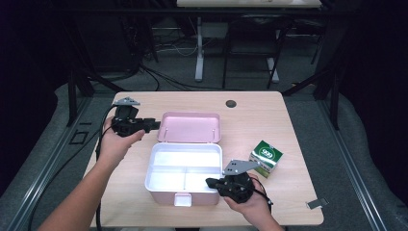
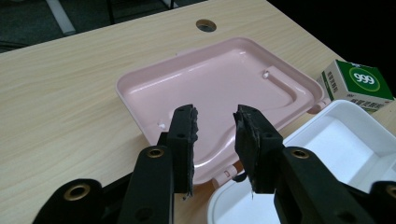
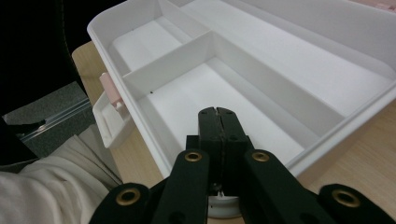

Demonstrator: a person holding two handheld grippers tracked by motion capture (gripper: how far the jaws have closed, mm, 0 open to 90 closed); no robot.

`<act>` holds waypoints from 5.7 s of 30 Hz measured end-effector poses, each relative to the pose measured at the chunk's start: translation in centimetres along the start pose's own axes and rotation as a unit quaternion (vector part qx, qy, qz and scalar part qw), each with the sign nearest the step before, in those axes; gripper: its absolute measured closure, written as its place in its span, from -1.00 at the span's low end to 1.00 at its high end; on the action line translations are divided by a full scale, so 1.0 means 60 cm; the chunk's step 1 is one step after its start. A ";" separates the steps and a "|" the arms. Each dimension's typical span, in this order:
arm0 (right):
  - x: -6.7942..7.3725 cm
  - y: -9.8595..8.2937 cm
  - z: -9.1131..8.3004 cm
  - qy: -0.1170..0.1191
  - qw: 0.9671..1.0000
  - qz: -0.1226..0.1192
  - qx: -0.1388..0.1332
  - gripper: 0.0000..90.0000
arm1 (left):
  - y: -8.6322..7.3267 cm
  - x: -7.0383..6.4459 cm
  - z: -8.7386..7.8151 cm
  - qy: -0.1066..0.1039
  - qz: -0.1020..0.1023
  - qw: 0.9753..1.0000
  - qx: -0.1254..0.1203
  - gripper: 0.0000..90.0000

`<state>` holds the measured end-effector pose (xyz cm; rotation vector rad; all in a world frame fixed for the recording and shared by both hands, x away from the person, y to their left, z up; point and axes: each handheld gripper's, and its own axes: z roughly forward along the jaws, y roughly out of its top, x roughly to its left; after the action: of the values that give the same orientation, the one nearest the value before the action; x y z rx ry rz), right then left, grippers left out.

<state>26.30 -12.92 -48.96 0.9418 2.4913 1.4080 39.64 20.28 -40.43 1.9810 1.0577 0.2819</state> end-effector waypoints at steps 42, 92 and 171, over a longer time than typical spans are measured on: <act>0.001 0.009 -0.014 0.009 1.000 0.011 -0.013 0.82 | 0.038 -0.076 -0.021 -0.063 0.269 0.938 0.211 0.53; -0.041 -0.002 -0.064 -0.033 0.998 0.044 -0.038 0.80 | 0.010 -0.202 0.082 -0.095 0.419 0.831 0.354 0.70; -0.053 -0.011 -0.060 -0.035 0.997 0.053 -0.032 0.80 | -0.016 -0.230 0.144 -0.078 0.440 0.794 0.412 0.93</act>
<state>27.09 -17.62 -48.08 1.1055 2.3628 1.4490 35.24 4.95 -43.95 3.1502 0.0005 0.1270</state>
